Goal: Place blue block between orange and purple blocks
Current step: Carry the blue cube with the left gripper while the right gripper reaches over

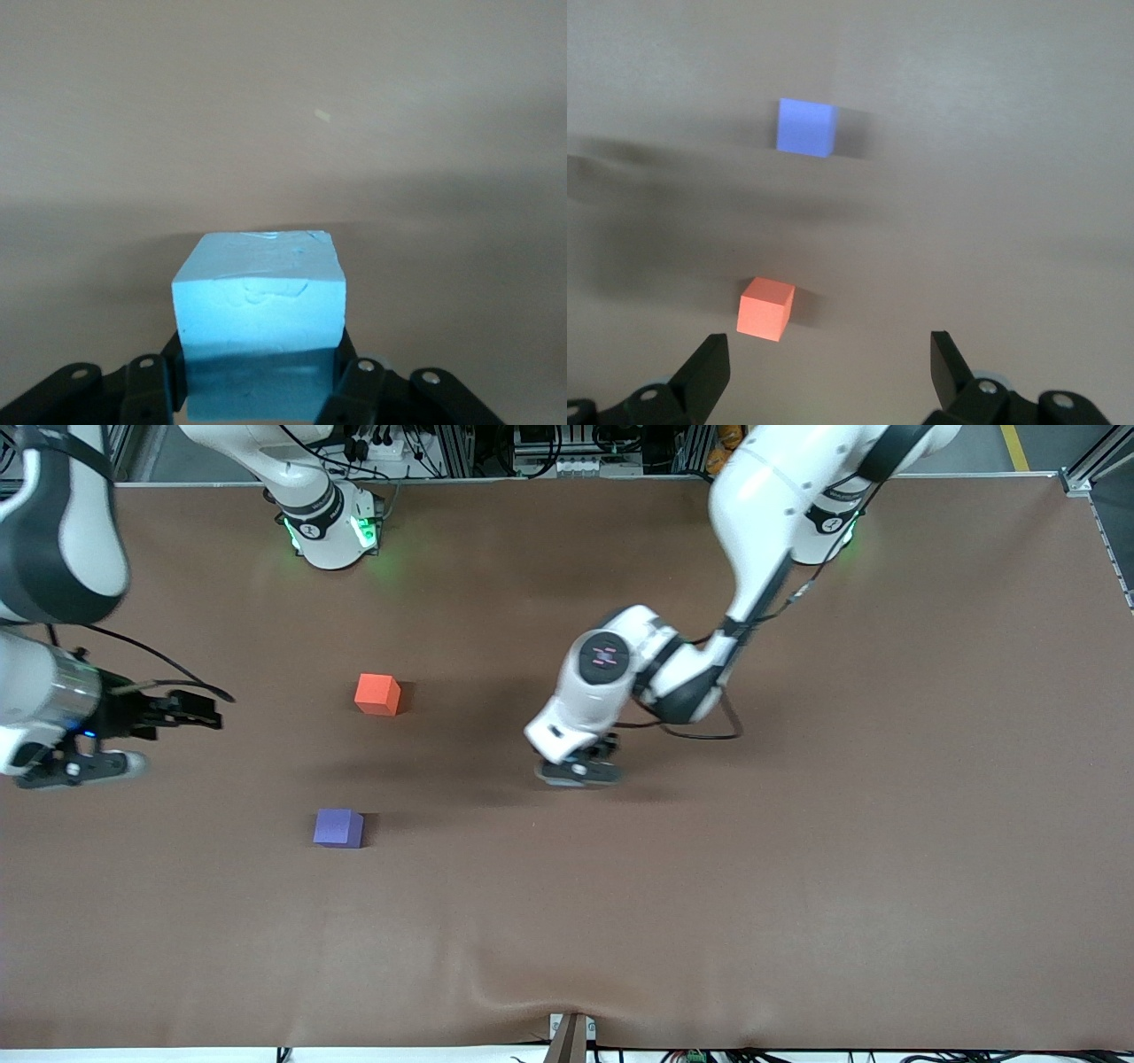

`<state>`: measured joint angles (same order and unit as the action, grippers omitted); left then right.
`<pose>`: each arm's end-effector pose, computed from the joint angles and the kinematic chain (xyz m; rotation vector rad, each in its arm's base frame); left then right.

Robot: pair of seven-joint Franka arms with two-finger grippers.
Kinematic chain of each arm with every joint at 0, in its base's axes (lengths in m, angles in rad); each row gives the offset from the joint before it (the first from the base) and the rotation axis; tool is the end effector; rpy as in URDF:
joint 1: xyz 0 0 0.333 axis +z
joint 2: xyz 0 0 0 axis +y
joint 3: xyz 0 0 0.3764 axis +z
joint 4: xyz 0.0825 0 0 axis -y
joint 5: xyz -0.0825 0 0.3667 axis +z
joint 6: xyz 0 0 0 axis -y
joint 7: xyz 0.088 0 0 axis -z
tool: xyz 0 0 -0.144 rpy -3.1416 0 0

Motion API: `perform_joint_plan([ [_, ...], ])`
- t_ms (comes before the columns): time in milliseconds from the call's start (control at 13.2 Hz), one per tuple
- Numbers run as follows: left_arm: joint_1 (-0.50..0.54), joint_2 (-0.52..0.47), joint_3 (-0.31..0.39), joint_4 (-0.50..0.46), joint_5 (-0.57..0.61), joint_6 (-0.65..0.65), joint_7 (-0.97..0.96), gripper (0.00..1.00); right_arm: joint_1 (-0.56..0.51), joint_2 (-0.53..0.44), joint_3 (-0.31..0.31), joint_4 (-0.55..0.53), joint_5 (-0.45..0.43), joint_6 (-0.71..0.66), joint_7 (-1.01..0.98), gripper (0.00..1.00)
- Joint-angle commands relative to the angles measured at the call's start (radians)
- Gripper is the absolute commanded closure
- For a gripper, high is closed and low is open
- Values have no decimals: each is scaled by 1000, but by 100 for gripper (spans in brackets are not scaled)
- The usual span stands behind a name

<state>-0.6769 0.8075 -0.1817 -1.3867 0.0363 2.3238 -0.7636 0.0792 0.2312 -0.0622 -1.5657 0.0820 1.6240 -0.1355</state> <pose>0.5370 -0.5677 0.2620 2.9694 -0.0795 0.0390 0.6040 0.0254 0.5222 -3.0462 -0.2158 0.2573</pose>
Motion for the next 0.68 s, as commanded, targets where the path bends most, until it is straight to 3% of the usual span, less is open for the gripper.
perform_joint_plan([
  [0,-68,94,16,150,-21,-38,-42,100,63,84,-1,26,24,57,86,0],
  [151,-101,134,16,184,-29,-24,-72,100,103,158,-1,39,106,120,152,0],
  [227,-110,145,21,187,-29,-18,-78,89,137,187,-1,41,134,172,154,0],
  [378,-115,159,24,186,-24,-6,-65,0,191,240,-1,41,125,264,128,0],
  [605,-113,125,33,184,-19,-6,-74,0,168,276,-1,39,139,278,73,0],
])
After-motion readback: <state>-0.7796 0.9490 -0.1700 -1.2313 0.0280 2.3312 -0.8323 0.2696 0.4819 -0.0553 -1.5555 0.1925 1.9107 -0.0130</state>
